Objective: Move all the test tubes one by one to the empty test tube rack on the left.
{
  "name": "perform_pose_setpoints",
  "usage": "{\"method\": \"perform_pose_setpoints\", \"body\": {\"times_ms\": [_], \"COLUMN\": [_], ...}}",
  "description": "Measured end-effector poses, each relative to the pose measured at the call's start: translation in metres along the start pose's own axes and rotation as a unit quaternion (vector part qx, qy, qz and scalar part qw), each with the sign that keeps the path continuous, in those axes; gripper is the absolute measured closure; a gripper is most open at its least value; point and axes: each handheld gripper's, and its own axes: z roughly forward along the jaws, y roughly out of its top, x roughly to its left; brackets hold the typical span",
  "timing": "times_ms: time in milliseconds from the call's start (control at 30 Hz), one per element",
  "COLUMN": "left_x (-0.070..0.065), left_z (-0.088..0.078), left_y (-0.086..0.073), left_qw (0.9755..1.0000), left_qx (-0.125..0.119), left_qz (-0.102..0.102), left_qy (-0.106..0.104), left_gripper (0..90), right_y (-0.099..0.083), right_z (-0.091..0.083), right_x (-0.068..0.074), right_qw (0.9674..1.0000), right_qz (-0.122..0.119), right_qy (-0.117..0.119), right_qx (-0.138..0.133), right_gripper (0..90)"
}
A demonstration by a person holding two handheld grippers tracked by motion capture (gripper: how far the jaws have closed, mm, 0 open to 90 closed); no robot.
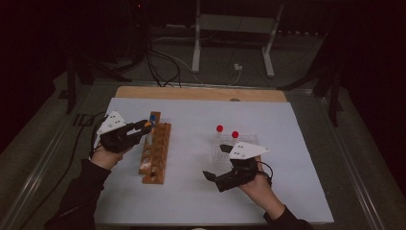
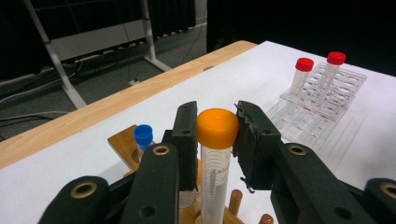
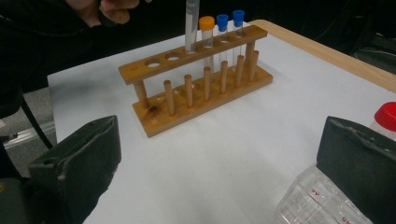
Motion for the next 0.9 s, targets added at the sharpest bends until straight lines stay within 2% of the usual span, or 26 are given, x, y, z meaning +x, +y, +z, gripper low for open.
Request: {"method": "perform_pose_setpoints", "body": {"times_ms": [200,500,900], "left_x": [-0.001,0.002,0.000], "left_z": [0.004,0.002,0.008], "left_y": [-0.009,-0.020,-0.032], "left_qw": [0.9999,0.9996,0.9985], "left_qx": [0.010,0.016,0.051], "left_qz": [-0.004,-0.024,-0.020], "left_qy": [0.004,0.006,0.003], "left_gripper": [71.6,71.7,71.6], "right_y": [0.000,-0.001,-0.001], "right_z": [0.000,-0.001,0.000], "right_x": [0.000,0.000,0.000], "right_qw": [1.0000,1.0000,1.0000], "right_qz": [-0.001,-0.002,-0.002], "right_qy": [0.001,0.003,0.008], "right_qx": [0.000,0.002,0.003], "right_gripper": [0.0,0.0,0.0]}}
